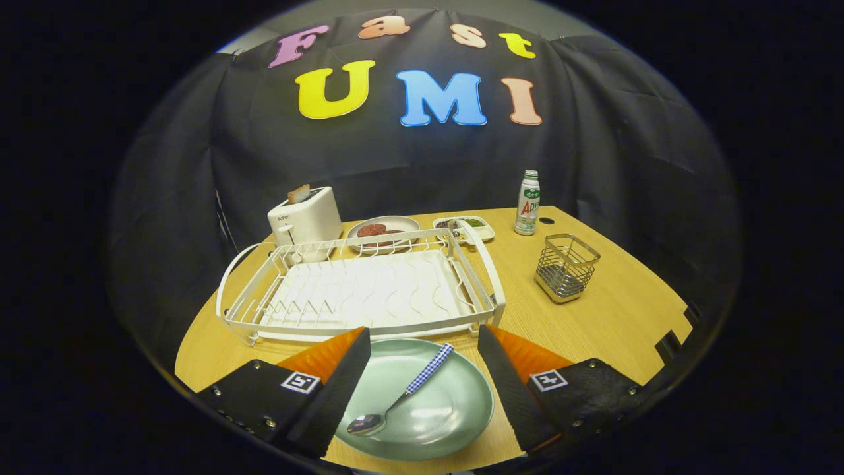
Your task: Take the plate from the dish rack, then take the spoon from the basket and place it into the plate.
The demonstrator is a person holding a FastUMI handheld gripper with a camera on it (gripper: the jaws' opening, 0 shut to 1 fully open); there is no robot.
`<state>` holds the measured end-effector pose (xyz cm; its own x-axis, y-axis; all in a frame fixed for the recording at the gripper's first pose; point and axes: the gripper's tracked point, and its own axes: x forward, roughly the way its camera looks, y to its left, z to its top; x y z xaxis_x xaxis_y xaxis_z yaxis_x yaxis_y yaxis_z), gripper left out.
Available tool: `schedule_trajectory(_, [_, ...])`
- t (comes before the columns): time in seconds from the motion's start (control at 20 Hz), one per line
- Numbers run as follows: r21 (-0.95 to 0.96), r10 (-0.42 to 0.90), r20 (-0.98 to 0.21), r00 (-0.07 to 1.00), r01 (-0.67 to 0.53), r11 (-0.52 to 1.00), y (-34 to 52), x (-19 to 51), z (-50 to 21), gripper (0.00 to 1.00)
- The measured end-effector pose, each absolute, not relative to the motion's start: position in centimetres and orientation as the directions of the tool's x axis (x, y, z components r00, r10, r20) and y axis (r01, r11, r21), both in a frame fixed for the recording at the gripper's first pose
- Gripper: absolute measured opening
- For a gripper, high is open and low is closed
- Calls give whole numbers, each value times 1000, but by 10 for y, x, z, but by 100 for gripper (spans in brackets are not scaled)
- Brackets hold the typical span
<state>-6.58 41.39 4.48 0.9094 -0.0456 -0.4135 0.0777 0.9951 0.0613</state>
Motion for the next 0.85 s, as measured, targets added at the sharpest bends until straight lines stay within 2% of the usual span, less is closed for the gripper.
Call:
schedule_trajectory(0.3, [62, -42, -319, 947, 65, 996, 405, -53, 98, 100])
schedule_trajectory(0.85, [29, -14, 2, 1000, 14, 999, 363, -16, 283, 100])
